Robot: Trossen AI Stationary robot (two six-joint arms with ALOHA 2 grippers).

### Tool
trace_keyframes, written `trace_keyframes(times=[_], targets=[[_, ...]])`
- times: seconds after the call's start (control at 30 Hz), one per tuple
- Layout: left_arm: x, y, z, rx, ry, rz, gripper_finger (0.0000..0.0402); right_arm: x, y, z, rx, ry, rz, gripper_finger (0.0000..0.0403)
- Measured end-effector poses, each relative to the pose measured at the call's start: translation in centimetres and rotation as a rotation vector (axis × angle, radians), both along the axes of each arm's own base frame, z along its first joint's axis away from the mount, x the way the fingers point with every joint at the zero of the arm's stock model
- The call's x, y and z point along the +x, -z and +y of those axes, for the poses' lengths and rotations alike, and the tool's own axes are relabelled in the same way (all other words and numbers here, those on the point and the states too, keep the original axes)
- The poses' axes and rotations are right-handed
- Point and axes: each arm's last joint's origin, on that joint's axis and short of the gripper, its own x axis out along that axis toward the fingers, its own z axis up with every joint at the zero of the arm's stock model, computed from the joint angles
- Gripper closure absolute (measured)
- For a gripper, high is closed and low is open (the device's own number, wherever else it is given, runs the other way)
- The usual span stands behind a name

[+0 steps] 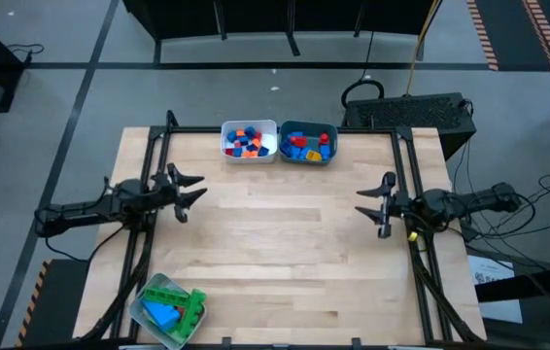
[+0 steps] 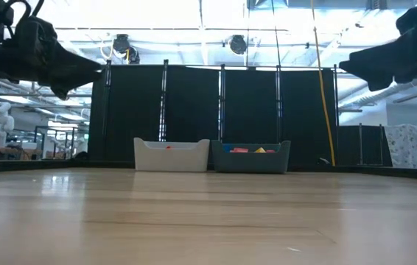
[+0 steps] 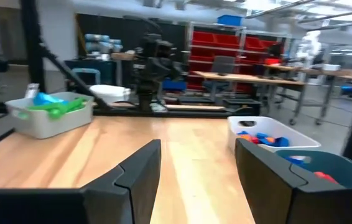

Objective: Sort blocks by size
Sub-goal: Return to Home Position

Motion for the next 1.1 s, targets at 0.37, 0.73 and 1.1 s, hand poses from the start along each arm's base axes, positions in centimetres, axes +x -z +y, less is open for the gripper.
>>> trace_keyframes(times=[0.37,0.73,1.1], targets=[[-0.2,0.3,0.9,-0.002,0.008,0.031,0.0215,0.2,0.2,-1.1,0.029,0.009,0.022,0.0211],[-0.1,0.4,1.0,0.021,0.002,0.045,0.0215,0.4,0.5,-1.3,0.072,-0.043,0.049,0.0211],[0.3,0.4,-1.5,0.0,0.298,0.039,0.0215,0.4,0.5,-1.4,0.036,-0.026,0.054,0.0211]])
